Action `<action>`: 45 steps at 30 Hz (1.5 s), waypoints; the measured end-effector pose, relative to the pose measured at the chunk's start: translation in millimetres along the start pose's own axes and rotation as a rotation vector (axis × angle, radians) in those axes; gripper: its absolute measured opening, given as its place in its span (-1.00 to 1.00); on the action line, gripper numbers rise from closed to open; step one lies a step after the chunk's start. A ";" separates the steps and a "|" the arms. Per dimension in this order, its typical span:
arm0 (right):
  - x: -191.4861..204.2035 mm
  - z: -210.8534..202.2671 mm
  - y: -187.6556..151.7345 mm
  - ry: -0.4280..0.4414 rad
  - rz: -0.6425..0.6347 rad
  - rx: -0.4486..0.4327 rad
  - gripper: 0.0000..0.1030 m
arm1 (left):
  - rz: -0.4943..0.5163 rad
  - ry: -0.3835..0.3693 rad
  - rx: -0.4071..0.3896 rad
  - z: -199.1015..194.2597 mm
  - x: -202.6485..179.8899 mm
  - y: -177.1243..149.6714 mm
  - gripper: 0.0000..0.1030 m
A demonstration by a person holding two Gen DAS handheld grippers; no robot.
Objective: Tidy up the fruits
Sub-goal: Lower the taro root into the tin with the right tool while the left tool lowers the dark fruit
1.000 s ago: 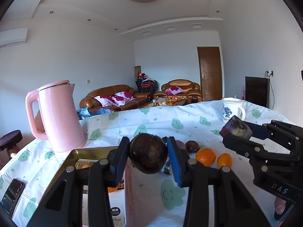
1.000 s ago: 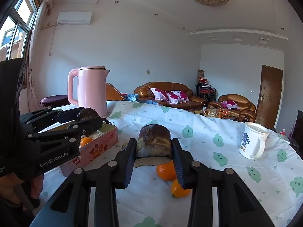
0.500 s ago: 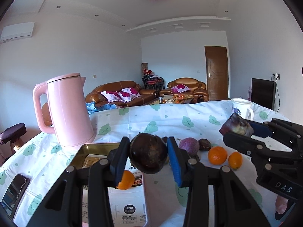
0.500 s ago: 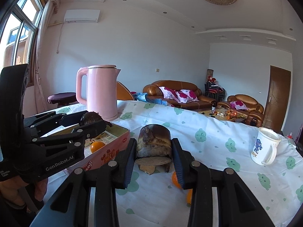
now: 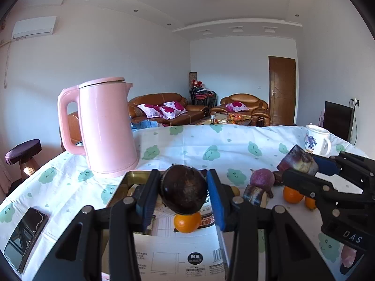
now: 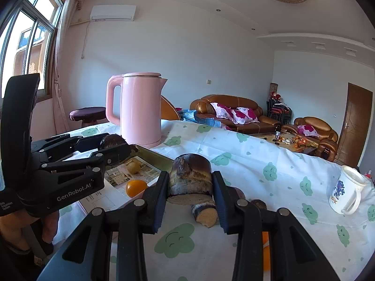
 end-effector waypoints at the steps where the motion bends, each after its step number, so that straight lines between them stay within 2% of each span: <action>1: 2.8 2.3 0.6 0.005 -0.003 0.004 -0.24 | -0.005 0.006 0.004 0.7 4.1 -1.0 -0.18; 16: 49.3 35.3 -1.0 0.075 -0.075 0.054 -0.24 | -0.065 0.053 0.082 12.4 52.7 -19.9 -0.18; 28: 77.2 55.2 -17.4 0.112 -0.120 0.112 -0.24 | -0.061 0.044 0.136 19.6 61.5 -31.4 -0.18; 45: 86.5 71.9 -29.6 0.155 -0.140 0.227 -0.24 | -0.033 0.014 0.207 28.7 58.8 -39.3 -0.18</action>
Point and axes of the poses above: each gripper's, at about its wrist camera, not at the fingertips, and z roughly the way its jaws point, x to its left, y to its top, the point moved 7 cm from there along z, roughly the way its jaws point, and after that the axes turned 12 degrees about z, right-handed, at the moved point
